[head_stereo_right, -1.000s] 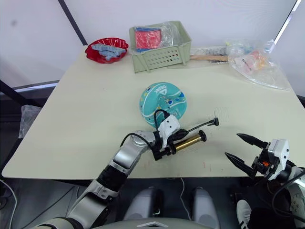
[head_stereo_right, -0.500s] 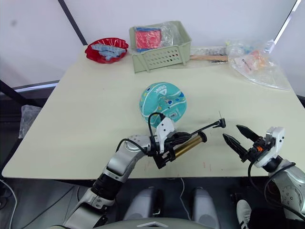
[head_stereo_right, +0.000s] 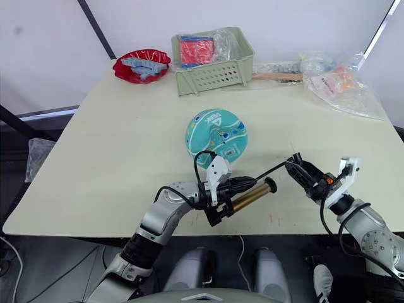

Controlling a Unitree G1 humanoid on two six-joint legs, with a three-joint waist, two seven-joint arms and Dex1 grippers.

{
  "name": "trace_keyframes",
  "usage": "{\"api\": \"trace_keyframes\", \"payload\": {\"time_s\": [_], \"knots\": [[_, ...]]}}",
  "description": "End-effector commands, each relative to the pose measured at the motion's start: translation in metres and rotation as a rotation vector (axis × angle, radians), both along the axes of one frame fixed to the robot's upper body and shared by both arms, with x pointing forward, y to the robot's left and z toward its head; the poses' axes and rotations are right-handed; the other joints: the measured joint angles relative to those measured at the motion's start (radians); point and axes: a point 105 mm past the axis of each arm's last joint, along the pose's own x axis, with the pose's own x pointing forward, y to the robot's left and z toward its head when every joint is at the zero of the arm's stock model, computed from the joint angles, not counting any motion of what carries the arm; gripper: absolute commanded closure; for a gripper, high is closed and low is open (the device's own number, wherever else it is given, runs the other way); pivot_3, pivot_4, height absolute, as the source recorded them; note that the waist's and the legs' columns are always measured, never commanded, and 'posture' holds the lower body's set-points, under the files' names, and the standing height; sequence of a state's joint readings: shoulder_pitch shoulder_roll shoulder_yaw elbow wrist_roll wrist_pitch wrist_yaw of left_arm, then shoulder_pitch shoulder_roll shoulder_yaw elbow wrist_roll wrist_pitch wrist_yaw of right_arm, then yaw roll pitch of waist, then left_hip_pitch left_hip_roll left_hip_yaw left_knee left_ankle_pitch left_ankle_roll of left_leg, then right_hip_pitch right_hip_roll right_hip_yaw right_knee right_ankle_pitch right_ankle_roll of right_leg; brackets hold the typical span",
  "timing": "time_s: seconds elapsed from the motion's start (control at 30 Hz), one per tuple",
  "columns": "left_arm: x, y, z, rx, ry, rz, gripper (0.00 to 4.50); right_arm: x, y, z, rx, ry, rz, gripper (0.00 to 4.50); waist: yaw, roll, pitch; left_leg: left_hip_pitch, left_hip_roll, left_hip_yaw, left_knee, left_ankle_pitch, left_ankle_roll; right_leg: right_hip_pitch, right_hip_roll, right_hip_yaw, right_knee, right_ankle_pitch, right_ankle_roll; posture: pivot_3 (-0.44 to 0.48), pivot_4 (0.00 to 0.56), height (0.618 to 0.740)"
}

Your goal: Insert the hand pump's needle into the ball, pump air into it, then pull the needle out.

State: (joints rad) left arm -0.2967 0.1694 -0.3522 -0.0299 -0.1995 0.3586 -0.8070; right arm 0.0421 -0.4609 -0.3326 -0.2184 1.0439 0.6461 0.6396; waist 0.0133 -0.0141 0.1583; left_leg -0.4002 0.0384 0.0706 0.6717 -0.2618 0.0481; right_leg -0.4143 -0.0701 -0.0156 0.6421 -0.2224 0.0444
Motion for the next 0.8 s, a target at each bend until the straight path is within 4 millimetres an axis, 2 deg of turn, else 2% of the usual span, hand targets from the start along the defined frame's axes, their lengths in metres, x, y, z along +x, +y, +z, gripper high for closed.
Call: {"api": "trace_keyframes", "payload": {"time_s": [0.03, 0.13, 0.2, 0.47, 0.8], "knots": [[-0.003, -0.004, 0.015, -0.052, -0.036, -0.022, 4.43, -0.001, 0.000, 0.020, 0.022, -0.068, 0.012, 0.00, 0.000, 0.000, 0.000, 0.000, 0.000, 0.000, 0.000, 0.000, 0.000, 0.000, 0.000, 0.000, 0.000, 0.000, 0.000, 0.000, 0.150, 0.738], [-0.004, -0.005, 0.014, -0.052, -0.034, -0.024, 4.43, -0.001, 0.003, 0.023, 0.026, -0.077, 0.021, 0.00, 0.000, 0.000, 0.000, 0.000, 0.000, 0.000, 0.000, 0.000, 0.000, 0.000, 0.000, 0.000, 0.000, 0.000, 0.000, 0.000, 0.150, 0.738], [-0.004, -0.005, 0.014, -0.054, -0.032, -0.024, 4.50, -0.001, 0.005, 0.026, 0.035, -0.080, 0.024, 0.53, 0.000, 0.000, 0.000, 0.000, 0.000, 0.000, 0.000, 0.000, 0.000, 0.000, 0.000, 0.000, 0.000, 0.000, 0.000, 0.000, 0.150, 0.738], [-0.005, -0.004, 0.012, -0.059, -0.015, -0.021, 4.50, -0.001, 0.007, 0.030, 0.028, -0.087, 0.014, 4.15, 0.000, 0.000, 0.000, 0.000, 0.000, 0.000, 0.000, 0.000, 0.000, 0.000, 0.000, 0.000, 0.000, 0.000, 0.000, 0.000, 0.150, 0.738], [-0.005, -0.002, 0.009, -0.057, -0.008, -0.014, 4.50, -0.002, 0.013, 0.033, 0.012, -0.109, 0.027, 4.14, 0.000, 0.000, 0.000, 0.000, 0.000, 0.000, 0.000, 0.000, 0.000, 0.000, 0.000, 0.000, 0.000, 0.000, 0.000, 0.000, 0.150, 0.738]]}}
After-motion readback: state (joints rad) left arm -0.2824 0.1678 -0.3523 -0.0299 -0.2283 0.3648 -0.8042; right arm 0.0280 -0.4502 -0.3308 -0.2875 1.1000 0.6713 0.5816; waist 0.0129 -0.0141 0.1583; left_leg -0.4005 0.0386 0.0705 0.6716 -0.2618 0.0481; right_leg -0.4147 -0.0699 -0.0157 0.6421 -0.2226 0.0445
